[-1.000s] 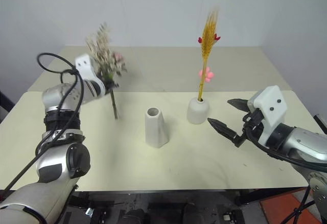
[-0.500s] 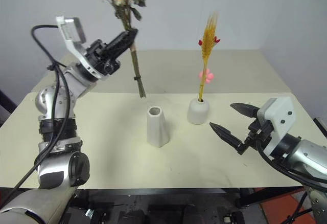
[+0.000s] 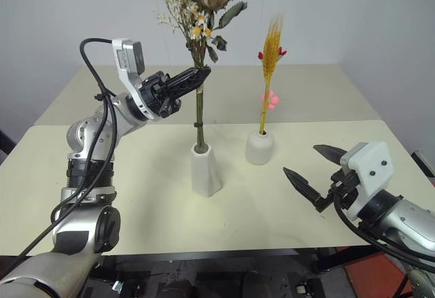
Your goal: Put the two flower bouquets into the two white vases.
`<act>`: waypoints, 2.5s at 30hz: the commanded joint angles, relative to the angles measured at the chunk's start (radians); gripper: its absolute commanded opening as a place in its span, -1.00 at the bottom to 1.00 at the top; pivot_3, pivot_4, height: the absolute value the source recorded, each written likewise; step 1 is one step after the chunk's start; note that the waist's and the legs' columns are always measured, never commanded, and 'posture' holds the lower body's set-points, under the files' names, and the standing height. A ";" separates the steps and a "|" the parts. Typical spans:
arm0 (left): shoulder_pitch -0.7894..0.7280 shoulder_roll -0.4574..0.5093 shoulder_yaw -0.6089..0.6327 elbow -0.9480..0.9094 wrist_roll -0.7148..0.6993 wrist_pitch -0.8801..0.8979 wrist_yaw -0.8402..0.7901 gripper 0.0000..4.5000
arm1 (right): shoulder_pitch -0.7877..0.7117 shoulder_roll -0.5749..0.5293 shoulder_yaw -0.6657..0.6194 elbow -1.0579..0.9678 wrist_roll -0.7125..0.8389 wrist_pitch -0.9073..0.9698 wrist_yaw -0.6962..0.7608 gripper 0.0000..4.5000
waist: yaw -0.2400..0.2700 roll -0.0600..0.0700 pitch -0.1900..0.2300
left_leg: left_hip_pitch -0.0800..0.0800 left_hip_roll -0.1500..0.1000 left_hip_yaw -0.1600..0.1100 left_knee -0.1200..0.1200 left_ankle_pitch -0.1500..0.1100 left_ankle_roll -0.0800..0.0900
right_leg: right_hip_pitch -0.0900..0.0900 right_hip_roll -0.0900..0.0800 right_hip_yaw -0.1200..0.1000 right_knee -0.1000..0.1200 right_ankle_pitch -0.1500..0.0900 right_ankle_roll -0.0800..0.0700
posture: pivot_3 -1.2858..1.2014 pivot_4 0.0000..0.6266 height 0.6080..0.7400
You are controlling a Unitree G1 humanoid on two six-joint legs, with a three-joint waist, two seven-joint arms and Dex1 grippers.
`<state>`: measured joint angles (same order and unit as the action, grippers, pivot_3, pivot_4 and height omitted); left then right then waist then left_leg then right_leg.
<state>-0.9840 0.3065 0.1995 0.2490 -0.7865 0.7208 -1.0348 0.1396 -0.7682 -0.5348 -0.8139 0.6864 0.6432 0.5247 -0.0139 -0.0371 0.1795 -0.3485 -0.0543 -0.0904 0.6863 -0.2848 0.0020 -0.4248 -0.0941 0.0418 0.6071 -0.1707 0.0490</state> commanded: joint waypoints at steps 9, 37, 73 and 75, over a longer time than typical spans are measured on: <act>0.022 -0.001 -0.032 0.015 0.049 -0.082 -0.019 -0.95 | -0.031 0.013 -0.002 0.001 -0.045 -0.038 -0.023 1.00 | 0.000 0.000 0.000 | 0.000 0.000 0.000 0.000 0.000 0.000 | 0.000 0.000 0.000 -0.001 0.000 0.000 | 0.03 -0.52 1.00; 0.168 0.105 -0.088 -0.098 0.083 -0.128 -0.162 0.29 | -0.051 0.017 0.047 0.044 -0.117 -0.070 0.004 1.00 | 0.001 0.000 0.000 | -0.001 0.000 0.000 0.000 -0.001 0.001 | 0.000 0.000 0.000 -0.002 0.000 0.000 | 0.03 -0.52 1.00; 0.572 0.602 0.121 -0.288 0.094 -0.143 -0.261 0.99 | 0.015 -0.030 -0.120 0.173 -0.061 -0.150 0.235 1.00 | 0.003 0.001 0.000 | 0.000 0.004 0.001 -0.006 -0.001 0.002 | 0.000 0.001 -0.001 -0.010 -0.001 0.001 | 0.03 -0.52 1.00; 0.580 0.603 0.127 -0.289 0.097 -0.149 -0.256 0.99 | 0.021 -0.049 -0.153 0.190 -0.061 -0.159 0.264 1.00 | 0.002 0.001 0.000 | 0.001 0.004 0.002 -0.006 -0.001 0.002 | 0.000 0.001 -0.001 -0.010 -0.001 0.001 | 0.03 -0.52 1.00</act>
<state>-0.4080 0.8985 0.2963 -0.0129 -0.6743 0.5841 -1.2969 0.1638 -0.8025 -0.6331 -0.6192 0.6116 0.5164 0.7659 -0.0124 -0.0359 0.1795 -0.3479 -0.0506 -0.0885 0.6801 -0.2861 0.0040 -0.4248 -0.0929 0.0412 0.5969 -0.1716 0.0502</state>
